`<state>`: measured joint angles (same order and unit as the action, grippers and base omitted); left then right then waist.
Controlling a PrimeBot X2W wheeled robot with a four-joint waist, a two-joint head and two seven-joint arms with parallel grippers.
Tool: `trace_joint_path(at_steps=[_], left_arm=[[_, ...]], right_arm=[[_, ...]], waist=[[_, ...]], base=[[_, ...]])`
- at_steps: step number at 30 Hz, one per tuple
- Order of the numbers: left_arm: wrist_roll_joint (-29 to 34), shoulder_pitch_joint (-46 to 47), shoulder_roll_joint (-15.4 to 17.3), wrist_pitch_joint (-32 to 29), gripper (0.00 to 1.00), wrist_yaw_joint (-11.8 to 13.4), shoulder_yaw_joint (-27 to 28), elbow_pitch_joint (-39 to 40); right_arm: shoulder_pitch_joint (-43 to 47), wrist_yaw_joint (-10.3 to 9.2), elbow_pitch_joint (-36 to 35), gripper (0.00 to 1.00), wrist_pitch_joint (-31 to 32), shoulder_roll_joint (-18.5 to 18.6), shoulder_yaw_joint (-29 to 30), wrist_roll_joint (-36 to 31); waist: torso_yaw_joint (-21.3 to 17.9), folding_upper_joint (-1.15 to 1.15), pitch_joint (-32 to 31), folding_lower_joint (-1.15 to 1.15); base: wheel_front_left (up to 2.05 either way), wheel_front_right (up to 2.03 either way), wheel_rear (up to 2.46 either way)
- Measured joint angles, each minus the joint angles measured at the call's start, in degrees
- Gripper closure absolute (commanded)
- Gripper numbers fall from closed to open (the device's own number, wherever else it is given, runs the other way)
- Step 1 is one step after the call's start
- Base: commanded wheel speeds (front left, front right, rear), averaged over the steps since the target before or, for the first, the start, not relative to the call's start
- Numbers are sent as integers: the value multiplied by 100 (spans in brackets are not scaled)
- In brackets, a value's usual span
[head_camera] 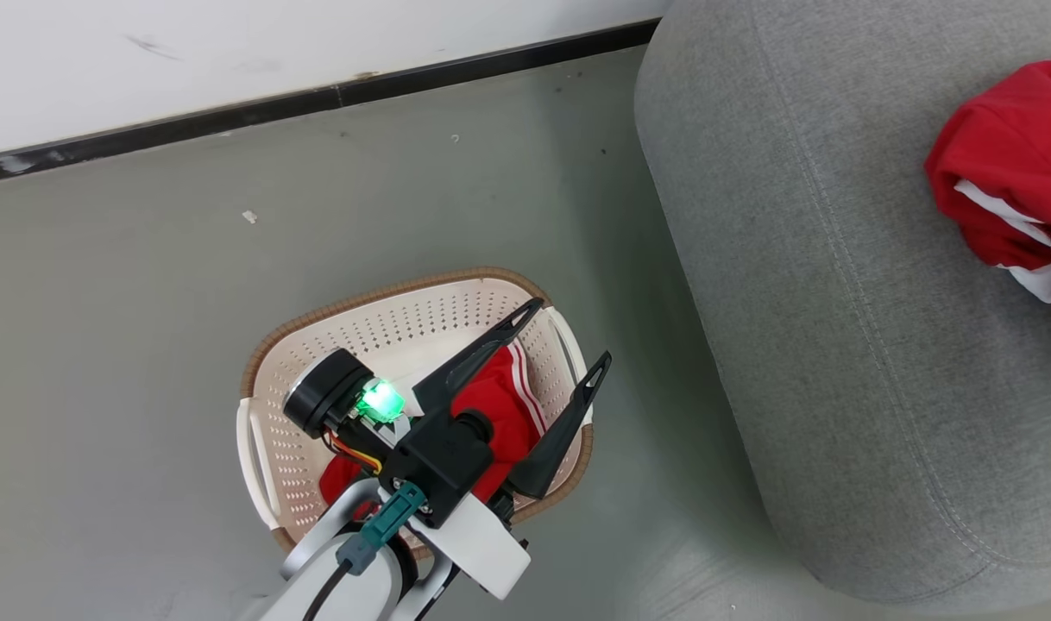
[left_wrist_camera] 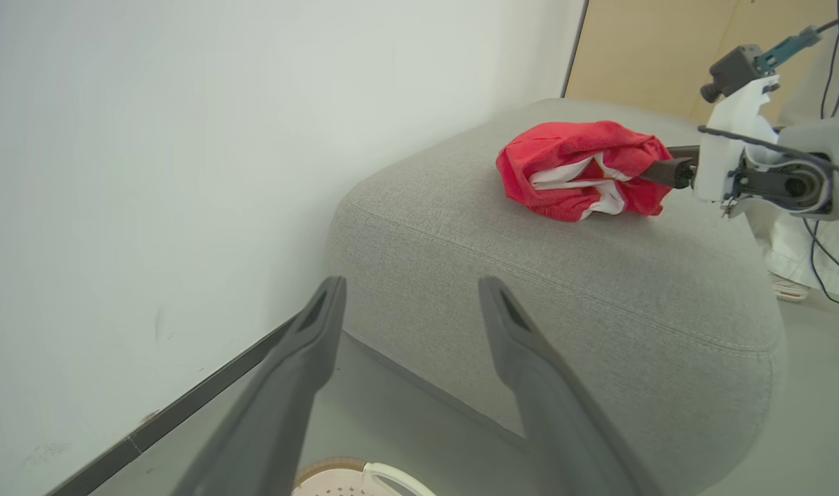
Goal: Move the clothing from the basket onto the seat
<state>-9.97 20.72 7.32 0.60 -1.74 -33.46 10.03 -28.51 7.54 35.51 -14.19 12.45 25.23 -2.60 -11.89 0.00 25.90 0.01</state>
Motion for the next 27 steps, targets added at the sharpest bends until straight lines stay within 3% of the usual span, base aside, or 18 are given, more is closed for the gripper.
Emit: trace_joint_path(at_steps=[27], left_arm=[[-171,25,-8,344,0,-14,312,-307]], right_arm=[[1306,0,-1938,0,-25,-661,-641,10]], waist=[[-713,0,-436,0]], base=[[0,0,0]])
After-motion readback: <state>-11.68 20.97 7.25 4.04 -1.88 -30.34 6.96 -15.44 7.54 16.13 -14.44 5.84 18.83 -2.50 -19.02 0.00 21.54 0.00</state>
